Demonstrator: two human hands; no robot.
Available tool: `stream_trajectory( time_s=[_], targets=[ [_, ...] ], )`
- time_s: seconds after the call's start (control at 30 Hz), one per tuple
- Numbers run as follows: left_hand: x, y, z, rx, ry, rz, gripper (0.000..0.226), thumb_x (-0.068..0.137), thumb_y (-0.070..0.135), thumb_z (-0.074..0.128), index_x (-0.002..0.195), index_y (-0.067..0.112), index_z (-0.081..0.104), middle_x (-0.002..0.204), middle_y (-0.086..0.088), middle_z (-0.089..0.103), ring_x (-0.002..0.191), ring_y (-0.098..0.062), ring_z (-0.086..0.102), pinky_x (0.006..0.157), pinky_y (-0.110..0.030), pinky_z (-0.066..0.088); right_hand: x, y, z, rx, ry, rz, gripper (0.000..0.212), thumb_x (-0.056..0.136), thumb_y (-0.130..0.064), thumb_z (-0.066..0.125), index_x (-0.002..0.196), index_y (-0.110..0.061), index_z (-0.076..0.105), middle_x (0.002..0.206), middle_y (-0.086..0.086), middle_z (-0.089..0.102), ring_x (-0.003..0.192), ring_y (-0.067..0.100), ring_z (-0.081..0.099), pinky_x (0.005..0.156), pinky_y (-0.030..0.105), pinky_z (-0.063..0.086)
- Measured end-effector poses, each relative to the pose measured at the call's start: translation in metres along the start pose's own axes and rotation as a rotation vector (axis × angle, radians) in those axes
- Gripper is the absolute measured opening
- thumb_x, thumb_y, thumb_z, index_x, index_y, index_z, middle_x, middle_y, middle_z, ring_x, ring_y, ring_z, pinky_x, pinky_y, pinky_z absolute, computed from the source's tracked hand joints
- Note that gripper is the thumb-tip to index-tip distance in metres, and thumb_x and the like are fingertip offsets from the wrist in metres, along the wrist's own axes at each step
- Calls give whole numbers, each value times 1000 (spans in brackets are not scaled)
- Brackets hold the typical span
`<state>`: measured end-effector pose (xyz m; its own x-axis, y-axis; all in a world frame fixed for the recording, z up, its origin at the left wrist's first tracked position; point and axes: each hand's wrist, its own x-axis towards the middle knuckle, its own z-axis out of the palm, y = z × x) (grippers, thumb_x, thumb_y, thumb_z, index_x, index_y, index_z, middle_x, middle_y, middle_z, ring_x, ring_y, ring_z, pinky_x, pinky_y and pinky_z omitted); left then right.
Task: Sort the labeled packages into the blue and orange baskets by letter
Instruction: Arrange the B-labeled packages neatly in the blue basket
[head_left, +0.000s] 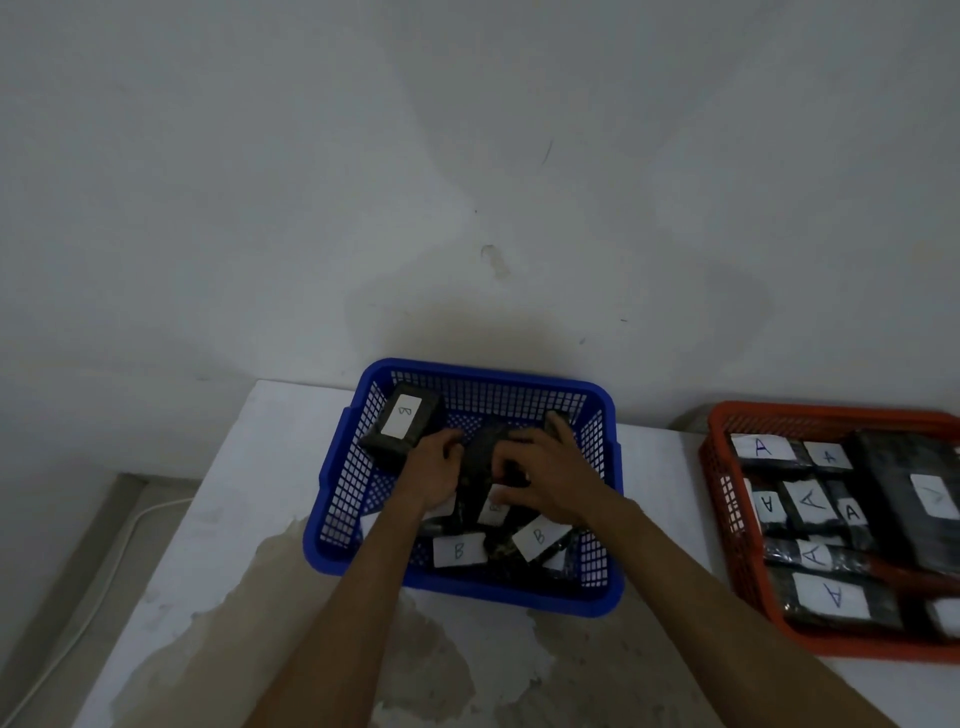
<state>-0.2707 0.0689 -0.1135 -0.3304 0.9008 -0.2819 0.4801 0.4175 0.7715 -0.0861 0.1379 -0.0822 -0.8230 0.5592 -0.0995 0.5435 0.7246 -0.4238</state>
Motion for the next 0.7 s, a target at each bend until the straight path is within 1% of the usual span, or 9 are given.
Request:
stream_trajectory(
  time_s=[0.07,0.1,0.17,0.23,0.27,0.33,0.4,0.53,0.7],
  targets=[
    [-3,1,3,11,-10,8,37,98,14,48,135,7,50,133,-15,57,119,-24,55,98,-26,42,-11,6,-11,58,121,30,24,85,-53,60,92,-31,53,104,-8,64,114,15,52,120,44,1],
    [-5,2,5,20,-4,21,39,96,16,52,134,7,50,133,-15,57,119,-25,55,98,-27,43,-18,10,-17,76,209,59,23,86,-54,58,93,-33,53,97,-12,63,105,11,53,119,43,9],
    [-9,4,13,114,32,74,47,91,24,62,133,8,50,131,-14,57,116,-25,56,96,-30,46,-32,21,-25,80,380,120,21,87,-55,56,97,-36,54,94,-15,64,89,6,52,105,39,29],
    [-11,6,21,290,57,98,58,84,32,69,133,11,46,130,-13,51,114,-27,54,92,-39,51,-45,29,-28,82,467,183,24,88,-50,60,104,-32,57,97,-11,68,82,8,53,88,34,36],
    [-12,7,23,352,64,90,61,83,34,70,134,13,44,131,-13,48,114,-28,53,90,-43,52,-49,32,-28,93,472,208,26,88,-47,62,106,-30,58,97,-8,69,81,11,55,83,35,38],
    [-10,9,27,362,89,90,61,85,32,69,135,14,40,132,-15,44,111,-30,54,86,-43,53,-55,35,-26,130,443,249,25,90,-45,61,109,-28,58,100,-6,69,85,15,56,80,34,36],
    [-9,10,29,246,123,121,56,89,27,63,137,12,38,130,-17,47,108,-29,55,85,-40,53,-57,36,-22,150,432,260,25,91,-45,60,111,-29,57,103,-7,69,89,15,56,78,32,29],
    [-14,8,25,66,163,168,46,95,20,55,137,9,40,127,-17,57,108,-26,59,86,-31,50,-56,37,-18,140,455,264,26,91,-45,58,112,-29,57,104,-5,68,89,15,54,78,31,29],
    [-19,7,24,107,233,193,36,99,12,45,135,11,45,109,-20,64,89,-28,62,74,-43,56,-54,39,-13,136,468,269,25,91,-46,58,110,-30,56,103,-5,68,86,12,50,77,30,28]
  ],
)
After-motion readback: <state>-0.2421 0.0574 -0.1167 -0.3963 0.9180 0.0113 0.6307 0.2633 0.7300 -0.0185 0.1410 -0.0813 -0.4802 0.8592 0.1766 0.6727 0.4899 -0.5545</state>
